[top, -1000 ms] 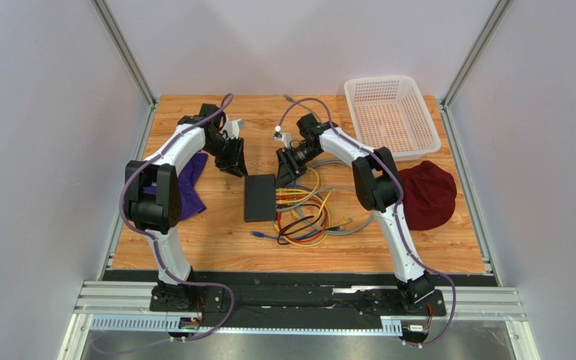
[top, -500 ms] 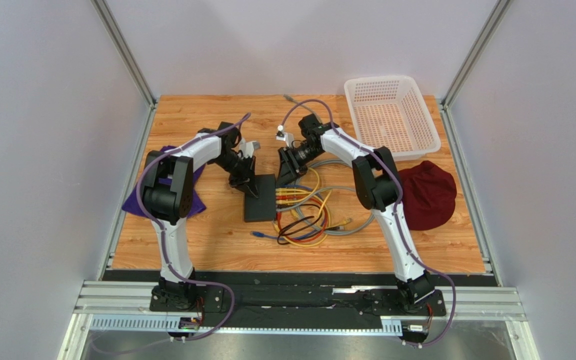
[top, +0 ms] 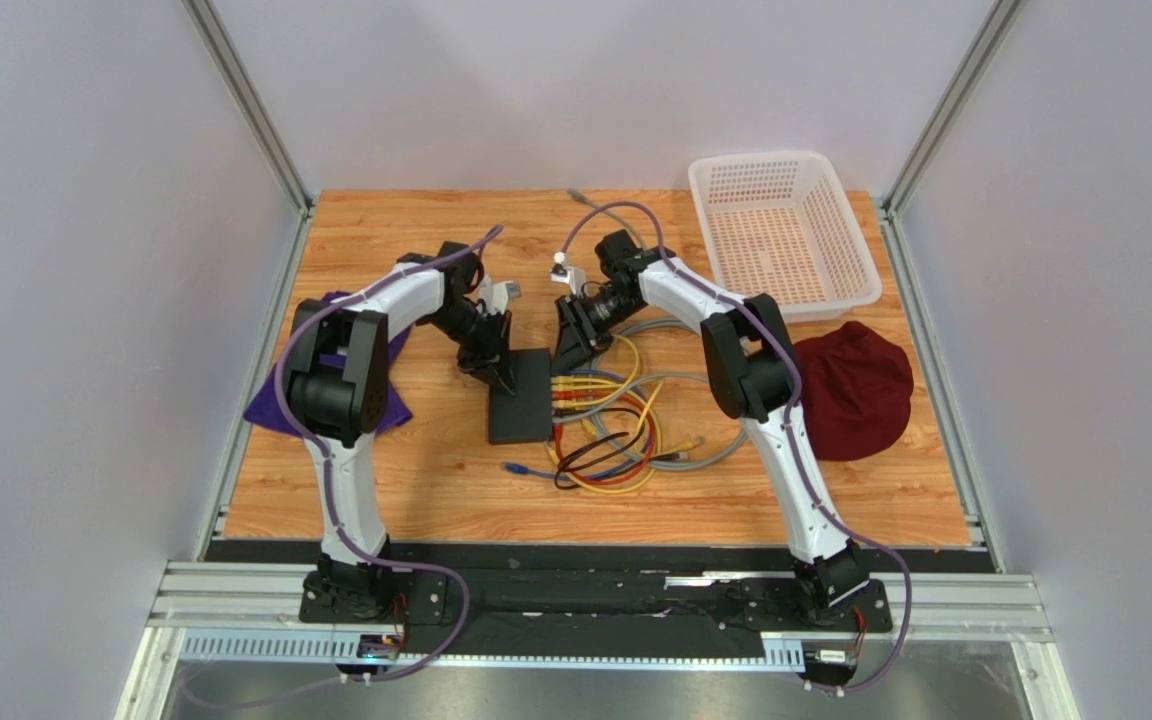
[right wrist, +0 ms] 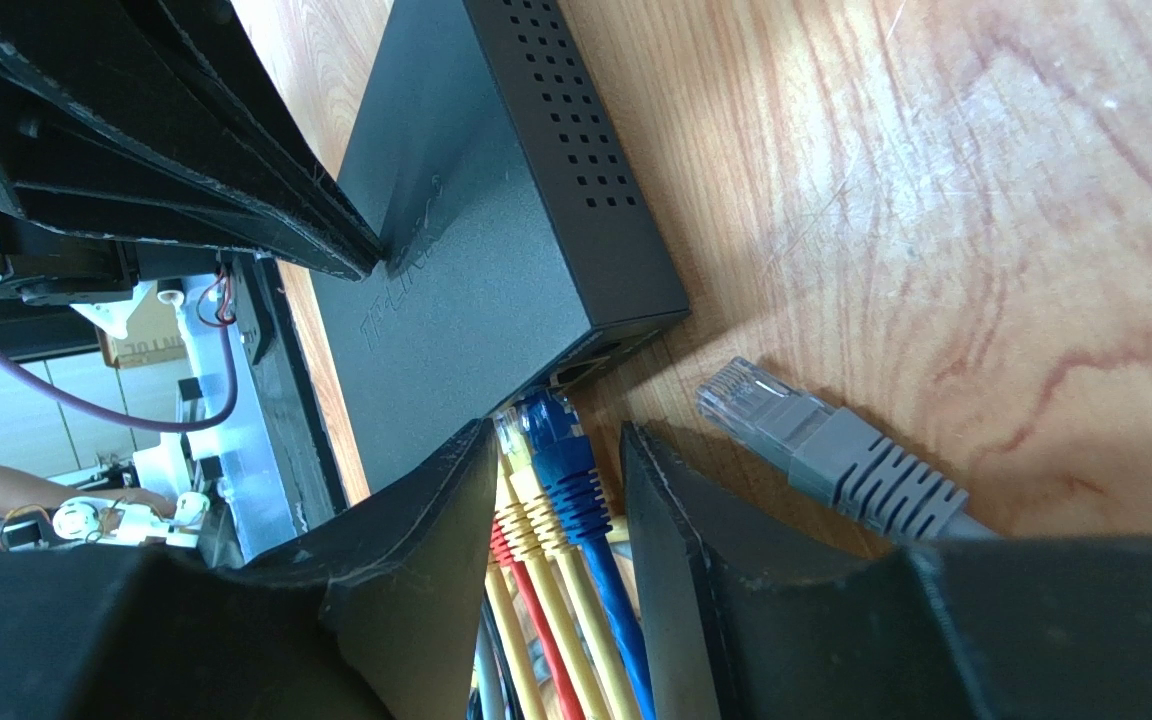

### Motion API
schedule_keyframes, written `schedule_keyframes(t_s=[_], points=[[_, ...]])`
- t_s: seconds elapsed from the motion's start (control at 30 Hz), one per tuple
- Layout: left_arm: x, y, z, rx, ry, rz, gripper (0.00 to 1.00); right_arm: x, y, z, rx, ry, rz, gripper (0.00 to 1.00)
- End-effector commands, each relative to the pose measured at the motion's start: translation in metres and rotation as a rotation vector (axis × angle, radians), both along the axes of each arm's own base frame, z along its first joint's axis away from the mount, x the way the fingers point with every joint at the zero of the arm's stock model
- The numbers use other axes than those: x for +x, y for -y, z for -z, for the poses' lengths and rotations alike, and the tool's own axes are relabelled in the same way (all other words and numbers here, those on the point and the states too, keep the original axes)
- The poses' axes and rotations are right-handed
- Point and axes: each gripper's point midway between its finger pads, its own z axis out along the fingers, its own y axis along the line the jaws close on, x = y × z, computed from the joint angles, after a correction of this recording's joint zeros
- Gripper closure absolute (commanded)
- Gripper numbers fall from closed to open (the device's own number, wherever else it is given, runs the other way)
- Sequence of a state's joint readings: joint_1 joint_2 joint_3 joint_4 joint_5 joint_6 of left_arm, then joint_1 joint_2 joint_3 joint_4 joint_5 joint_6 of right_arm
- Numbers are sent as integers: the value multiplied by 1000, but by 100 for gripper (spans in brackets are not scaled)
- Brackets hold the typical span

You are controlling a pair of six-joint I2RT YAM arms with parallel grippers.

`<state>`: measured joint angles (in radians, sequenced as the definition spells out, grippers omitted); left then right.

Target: Pull the plug from the switch port

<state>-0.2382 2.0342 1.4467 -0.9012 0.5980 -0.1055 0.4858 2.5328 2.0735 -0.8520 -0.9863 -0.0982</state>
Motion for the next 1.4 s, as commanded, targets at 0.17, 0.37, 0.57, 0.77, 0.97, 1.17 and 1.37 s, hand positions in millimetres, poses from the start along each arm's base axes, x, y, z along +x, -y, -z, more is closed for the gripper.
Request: schedule_keyframes(t_s=[0.17,0.37,0.57,0.77,0.97,1.17,1.37], points=[[8,-5,16,57,25,25,100,5,5,35,-100,13,20,59],[10,-3,15,46,26,26,100,10,11,47,-174,49,44,72],[11,-2,16,43,24,26,100,8,19,56,-252,101,31,85],[13,-3,18,45,22,26,100,13,26,49,-254,140,11,96],[14,-3,21,53,17,27,100,20,32,42,-274,198,-2,100],[13,-2,20,45,5,31,100,17,41,38,-285,202,-7,100],[13,-1,18,38,7,35,100,20,45,33,-296,229,-54,100]])
